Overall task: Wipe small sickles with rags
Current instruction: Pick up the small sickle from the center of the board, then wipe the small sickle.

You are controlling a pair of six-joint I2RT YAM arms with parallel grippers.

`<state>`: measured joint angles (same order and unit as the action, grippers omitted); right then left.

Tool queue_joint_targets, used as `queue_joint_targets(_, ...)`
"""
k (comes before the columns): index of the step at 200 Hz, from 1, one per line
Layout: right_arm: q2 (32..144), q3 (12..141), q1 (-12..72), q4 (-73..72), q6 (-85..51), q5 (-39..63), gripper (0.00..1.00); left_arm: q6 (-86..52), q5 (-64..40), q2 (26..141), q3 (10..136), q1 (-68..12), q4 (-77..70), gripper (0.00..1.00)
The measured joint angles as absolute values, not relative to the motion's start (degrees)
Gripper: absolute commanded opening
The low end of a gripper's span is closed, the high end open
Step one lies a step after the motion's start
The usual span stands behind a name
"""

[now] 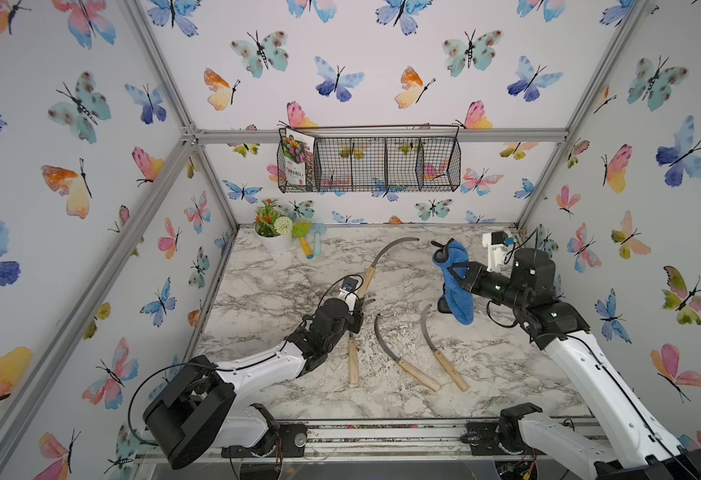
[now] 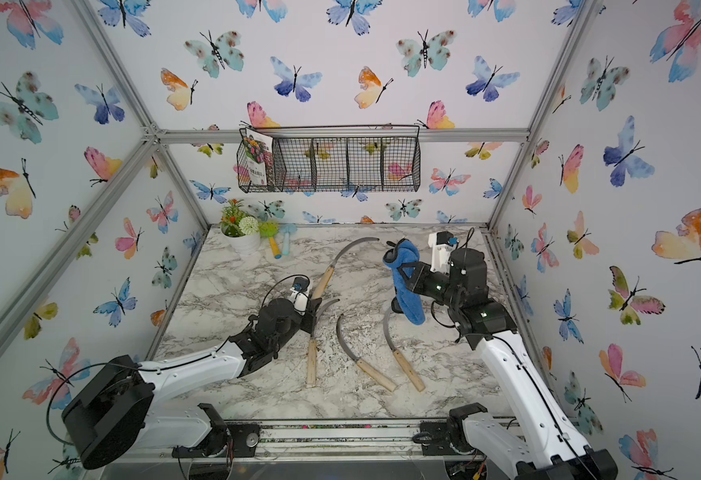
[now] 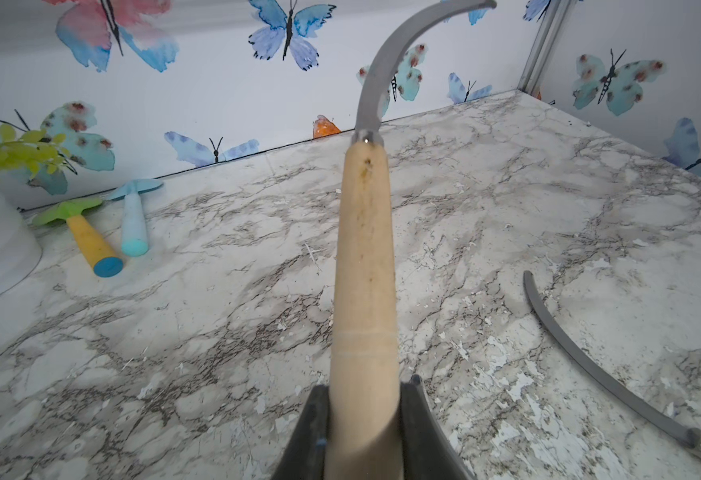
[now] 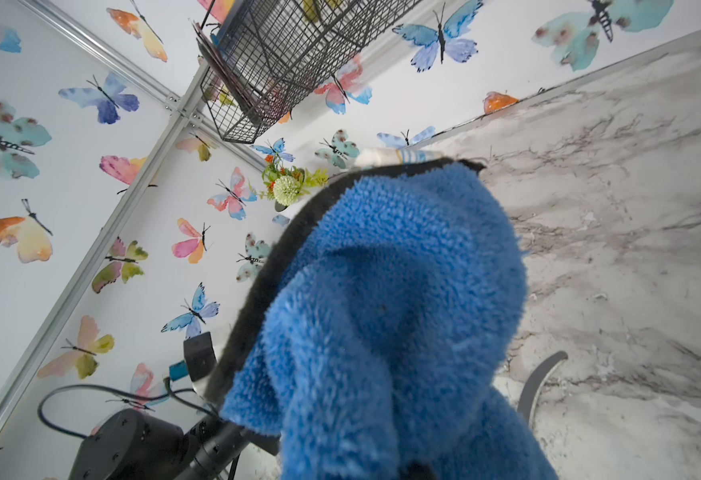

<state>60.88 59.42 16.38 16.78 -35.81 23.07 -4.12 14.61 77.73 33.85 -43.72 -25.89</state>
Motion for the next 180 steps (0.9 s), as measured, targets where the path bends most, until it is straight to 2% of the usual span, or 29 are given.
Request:
queue_joint_targets(32,68.23,62.48,17.54,16.82,-34.59,20.75,0.02,-1.26,7.51,89.97,40.16,-42.46,-27.59,0.0)
queue_joint_targets(59,76.71,66.63,23.09,18.2,-33.43,17.52,0.02,-0.82,1.96,96.14,44.03,-42.48,-26.41,0.0)
queue_joint_targets(105,89.45,74.91,32.23,18.72,-31.18,12.86,0.02,-0.25,-1.41,97.03,45.98,-44.01,-26.28,0.0)
queue_joint_targets(180,101.19,71.81,32.08,15.55,-30.72,9.28,0.02,0.89,-1.72,96.95,42.57,-44.69,-27.92,0.0)
